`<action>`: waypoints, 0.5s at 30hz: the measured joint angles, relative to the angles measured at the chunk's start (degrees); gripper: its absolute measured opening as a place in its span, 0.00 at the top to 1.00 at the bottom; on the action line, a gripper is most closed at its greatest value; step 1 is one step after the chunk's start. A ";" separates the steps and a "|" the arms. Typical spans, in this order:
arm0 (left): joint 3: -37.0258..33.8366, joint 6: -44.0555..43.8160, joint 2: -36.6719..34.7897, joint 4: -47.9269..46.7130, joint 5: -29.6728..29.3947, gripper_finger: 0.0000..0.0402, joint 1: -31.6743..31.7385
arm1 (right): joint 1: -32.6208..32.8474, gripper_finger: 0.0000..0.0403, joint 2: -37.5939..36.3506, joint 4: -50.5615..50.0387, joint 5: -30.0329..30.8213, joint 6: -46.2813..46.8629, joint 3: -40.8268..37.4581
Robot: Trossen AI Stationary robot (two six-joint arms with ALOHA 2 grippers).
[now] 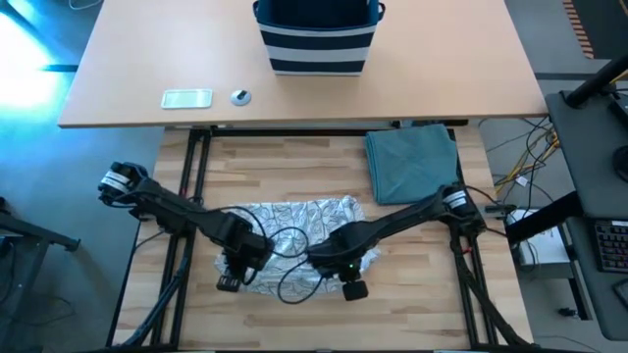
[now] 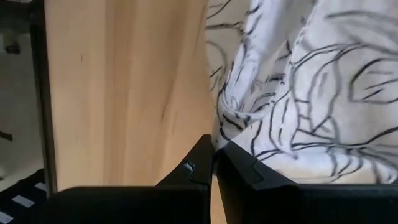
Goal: Fold Laundry from Bin
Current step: Fold the white shirt
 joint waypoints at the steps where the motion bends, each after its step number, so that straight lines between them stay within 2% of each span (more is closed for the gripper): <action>1: 0.00 -0.23 -0.05 -0.11 0.44 1.00 -0.54 | 0.42 0.98 0.00 -0.29 -0.15 0.41 0.00; 7: -0.29 0.53 -0.79 4.16 0.99 1.00 -3.75 | 2.78 0.98 -0.30 0.66 -0.31 1.62 -0.16; 10: -0.96 0.64 1.03 8.26 0.88 1.00 -3.88 | 2.77 0.98 1.31 2.39 0.06 2.32 -0.48; 15: -1.02 0.92 4.55 8.57 2.41 1.00 -3.90 | 2.87 0.98 3.81 3.57 0.02 3.42 -0.59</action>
